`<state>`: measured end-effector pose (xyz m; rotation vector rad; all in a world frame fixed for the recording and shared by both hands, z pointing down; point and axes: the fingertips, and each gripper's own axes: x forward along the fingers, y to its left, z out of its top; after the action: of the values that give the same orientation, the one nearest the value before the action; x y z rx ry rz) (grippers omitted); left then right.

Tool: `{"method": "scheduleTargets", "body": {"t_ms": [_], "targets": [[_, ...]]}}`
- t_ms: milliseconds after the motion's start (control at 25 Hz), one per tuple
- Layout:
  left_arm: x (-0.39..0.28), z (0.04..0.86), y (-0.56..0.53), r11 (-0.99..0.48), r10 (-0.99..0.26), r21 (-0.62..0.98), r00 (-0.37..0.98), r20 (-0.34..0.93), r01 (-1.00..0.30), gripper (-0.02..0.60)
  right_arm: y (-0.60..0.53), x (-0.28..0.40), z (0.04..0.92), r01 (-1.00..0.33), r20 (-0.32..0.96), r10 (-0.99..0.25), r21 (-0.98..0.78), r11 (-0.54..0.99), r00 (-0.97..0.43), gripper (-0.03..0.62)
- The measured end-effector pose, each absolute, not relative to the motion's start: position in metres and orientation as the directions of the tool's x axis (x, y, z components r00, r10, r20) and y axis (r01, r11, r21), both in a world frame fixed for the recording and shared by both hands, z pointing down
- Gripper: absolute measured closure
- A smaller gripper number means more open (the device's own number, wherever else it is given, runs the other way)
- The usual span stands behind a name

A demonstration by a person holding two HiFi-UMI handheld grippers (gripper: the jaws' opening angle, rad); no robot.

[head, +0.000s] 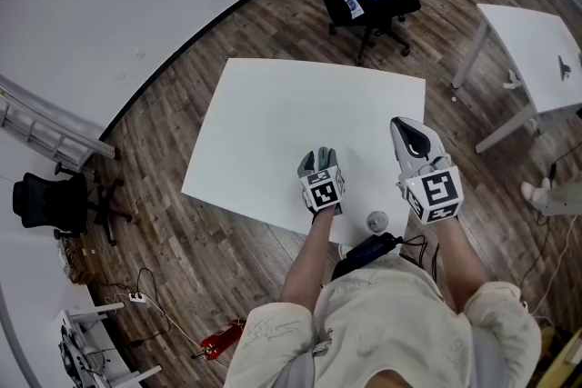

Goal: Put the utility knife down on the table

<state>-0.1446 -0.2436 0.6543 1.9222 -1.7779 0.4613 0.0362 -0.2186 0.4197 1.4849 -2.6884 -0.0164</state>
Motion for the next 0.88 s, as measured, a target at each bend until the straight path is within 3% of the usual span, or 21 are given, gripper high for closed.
{"method": "scheduleTargets", "body": {"t_ms": [360, 880], "targets": [[-0.146, 0.637, -0.245, -0.038, -0.863, 0.109, 0.088, 0.498, -0.993, 0.436, -0.219, 0.036, 0.419, -0.845, 0.056, -0.846, 0.045, 0.532, -0.53, 0.588], [-0.146, 0.628, -0.245, -0.026, -0.88, 0.098, 0.069, 0.47, -0.995, 0.526, -0.219, 0.035, 0.421, -0.844, 0.058, -0.844, 0.042, 0.535, -0.532, 0.588]]}}
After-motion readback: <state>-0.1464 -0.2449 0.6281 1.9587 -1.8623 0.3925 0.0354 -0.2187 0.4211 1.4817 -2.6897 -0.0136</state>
